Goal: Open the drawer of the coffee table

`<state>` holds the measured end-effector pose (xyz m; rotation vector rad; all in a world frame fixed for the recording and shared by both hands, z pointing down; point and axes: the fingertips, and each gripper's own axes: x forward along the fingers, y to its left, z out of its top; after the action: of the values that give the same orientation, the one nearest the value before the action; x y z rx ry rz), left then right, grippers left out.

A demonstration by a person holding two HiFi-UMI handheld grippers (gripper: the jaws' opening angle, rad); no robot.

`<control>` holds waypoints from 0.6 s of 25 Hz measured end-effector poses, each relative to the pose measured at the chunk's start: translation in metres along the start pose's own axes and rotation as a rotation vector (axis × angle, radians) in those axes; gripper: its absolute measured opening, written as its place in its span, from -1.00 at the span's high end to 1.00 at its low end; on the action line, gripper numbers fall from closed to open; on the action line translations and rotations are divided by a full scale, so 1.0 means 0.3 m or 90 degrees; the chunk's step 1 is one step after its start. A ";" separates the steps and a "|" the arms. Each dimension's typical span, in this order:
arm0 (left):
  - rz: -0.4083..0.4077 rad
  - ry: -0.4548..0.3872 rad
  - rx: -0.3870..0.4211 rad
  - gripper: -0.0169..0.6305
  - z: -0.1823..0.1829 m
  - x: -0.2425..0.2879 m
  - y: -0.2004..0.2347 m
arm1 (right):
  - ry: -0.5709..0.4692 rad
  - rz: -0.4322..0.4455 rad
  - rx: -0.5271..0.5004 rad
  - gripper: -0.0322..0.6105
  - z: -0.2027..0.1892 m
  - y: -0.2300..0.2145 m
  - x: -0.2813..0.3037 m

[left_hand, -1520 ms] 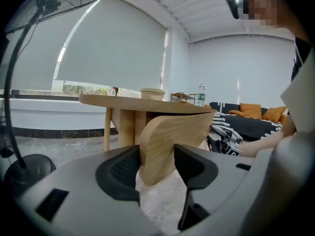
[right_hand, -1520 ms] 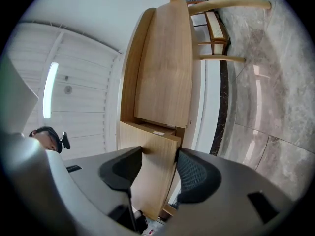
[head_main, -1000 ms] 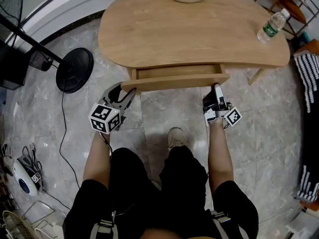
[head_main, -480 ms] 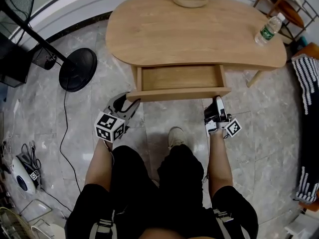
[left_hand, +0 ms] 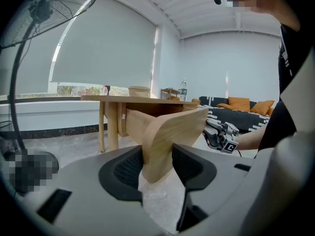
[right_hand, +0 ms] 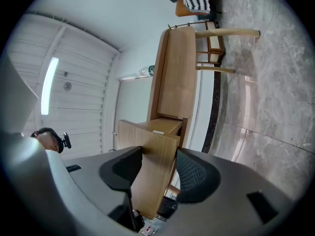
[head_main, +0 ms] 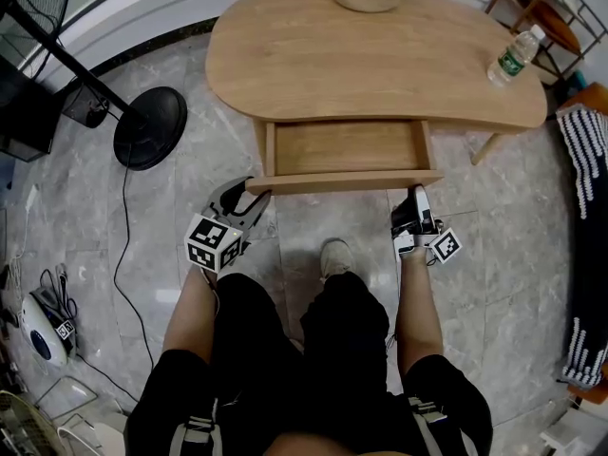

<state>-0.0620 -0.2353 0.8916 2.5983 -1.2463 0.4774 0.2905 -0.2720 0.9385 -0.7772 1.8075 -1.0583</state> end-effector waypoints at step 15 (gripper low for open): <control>0.058 0.042 0.004 0.39 -0.059 -0.039 0.006 | 0.027 -0.201 -0.079 0.77 -0.034 -0.056 -0.096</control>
<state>-0.0736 -0.2222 0.9035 2.5177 -1.3477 0.5785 0.2948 -0.2520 0.9668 -1.1508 1.8382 -1.1776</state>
